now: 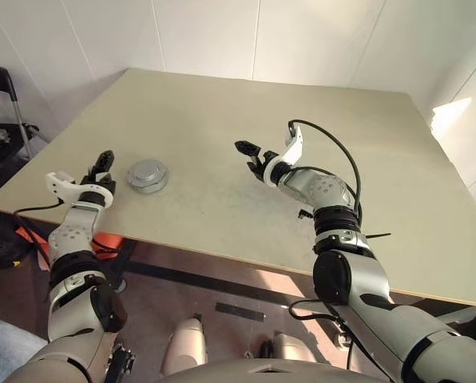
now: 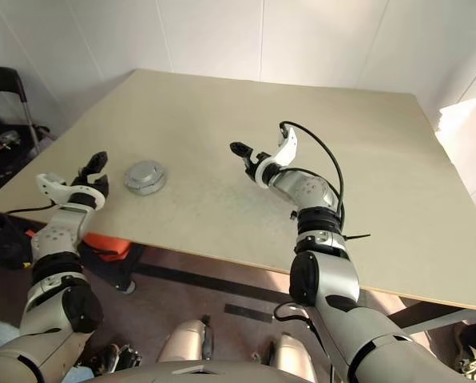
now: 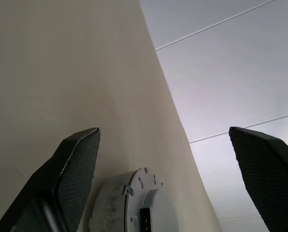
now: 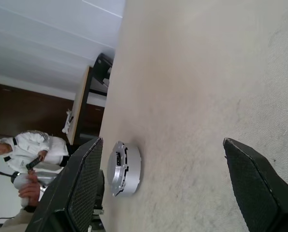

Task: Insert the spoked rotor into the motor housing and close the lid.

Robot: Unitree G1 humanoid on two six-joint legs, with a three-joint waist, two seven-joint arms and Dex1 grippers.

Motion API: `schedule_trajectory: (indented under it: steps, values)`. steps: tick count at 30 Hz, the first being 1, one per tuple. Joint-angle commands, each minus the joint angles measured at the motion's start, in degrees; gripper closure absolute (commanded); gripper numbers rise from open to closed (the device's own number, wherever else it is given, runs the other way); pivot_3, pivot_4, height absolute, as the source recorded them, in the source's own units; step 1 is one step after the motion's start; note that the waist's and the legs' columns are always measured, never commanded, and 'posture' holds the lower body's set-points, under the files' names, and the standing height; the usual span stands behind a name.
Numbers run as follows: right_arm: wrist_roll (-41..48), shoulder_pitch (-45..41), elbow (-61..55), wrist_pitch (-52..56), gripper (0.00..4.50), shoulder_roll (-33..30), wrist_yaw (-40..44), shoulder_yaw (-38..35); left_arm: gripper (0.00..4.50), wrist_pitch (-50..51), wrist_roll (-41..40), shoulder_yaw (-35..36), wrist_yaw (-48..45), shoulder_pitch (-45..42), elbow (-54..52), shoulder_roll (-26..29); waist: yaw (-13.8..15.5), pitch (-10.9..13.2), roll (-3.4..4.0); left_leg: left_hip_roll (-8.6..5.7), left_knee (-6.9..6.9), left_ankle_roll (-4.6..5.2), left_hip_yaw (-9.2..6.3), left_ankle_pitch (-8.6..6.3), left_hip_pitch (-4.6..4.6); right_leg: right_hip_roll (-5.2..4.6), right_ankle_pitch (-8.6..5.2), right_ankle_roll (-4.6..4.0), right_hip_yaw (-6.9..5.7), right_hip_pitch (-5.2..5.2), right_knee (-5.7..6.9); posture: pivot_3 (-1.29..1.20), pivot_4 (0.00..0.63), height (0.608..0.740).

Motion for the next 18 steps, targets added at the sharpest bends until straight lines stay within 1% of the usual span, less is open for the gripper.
schedule_trajectory:
  steps: [1,3,5,7,8,11,14,18]
  values:
    - [-2.6,-1.1,-3.0,-2.3,0.0,-0.3,3.3,3.7,0.01,-1.0,1.1,-1.2,-1.7,-0.6,-3.1,0.9,0.1,0.0,0.0,0.0,0.0,-0.02,0.0,0.01,-0.01,0.0,0.01,0.0,0.0,0.0,0.0,0.0,0.0,0.74]
    - [-5.5,0.0,-5.1,-5.0,0.0,-0.7,5.5,6.9,0.01,-0.9,2.3,-2.9,-2.3,0.0,-5.4,0.6,0.2,0.0,-0.01,0.0,0.01,-0.04,-0.01,0.03,0.0,0.0,0.02,0.0,-0.02,0.04,-0.01,0.0,0.0,0.74]
    - [-11.6,2.5,-9.6,-11.3,0.0,-2.3,9.2,13.1,0.01,-1.4,5.3,-7.5,-3.9,1.9,-11.7,-0.6,0.2,0.0,-0.05,0.01,0.02,-0.05,-0.01,0.03,0.0,-0.01,0.05,0.01,-0.03,0.05,-0.01,0.0,0.0,0.74]
    - [-16.4,4.6,-12.3,-16.7,0.0,-4.3,11.1,16.9,0.01,-3.2,9.0,-12.7,-5.4,4.3,-18.7,-1.9,0.4,0.0,-0.08,0.0,0.04,-0.05,-0.07,0.03,-0.01,-0.04,0.06,0.04,-0.09,0.17,-0.07,0.0,0.0,0.74]
    - [-17.5,5.1,-12.6,-18.2,0.0,-4.9,11.6,17.6,0.01,-3.9,10.3,-14.2,-5.7,5.0,-20.6,-2.2,0.5,0.0,-0.08,-0.01,0.05,-0.05,-0.1,0.03,0.0,-0.04,0.07,0.06,-0.11,0.23,-0.1,0.0,0.0,0.74]
    - [-19.5,6.8,-13.6,-21.8,0.0,-10.2,18.9,19.3,0.01,-2.4,13.9,-21.2,-8.5,7.9,-28.2,-1.3,0.4,0.0,-0.09,0.01,0.08,-0.06,-0.1,0.03,0.1,-0.04,0.08,0.08,-0.11,0.34,-0.09,0.0,0.0,0.74]
    - [-21.6,7.8,-13.1,-23.5,0.0,-15.0,24.5,21.0,0.01,-1.6,17.4,-26.5,-10.1,8.9,-31.8,0.0,0.2,0.0,-0.09,0.01,0.08,-0.05,-0.09,0.03,0.39,-0.04,0.08,0.07,-0.11,0.64,-0.09,0.0,0.0,0.74]
    - [-28.2,8.6,-9.4,-27.0,0.0,-20.5,28.5,25.7,0.01,-4.7,28.8,-37.5,-12.4,10.7,-32.4,2.3,0.0,0.0,-0.07,0.06,0.05,-0.06,-0.04,0.03,0.84,-0.02,0.05,0.03,-0.09,0.96,-0.08,0.0,0.0,0.74]
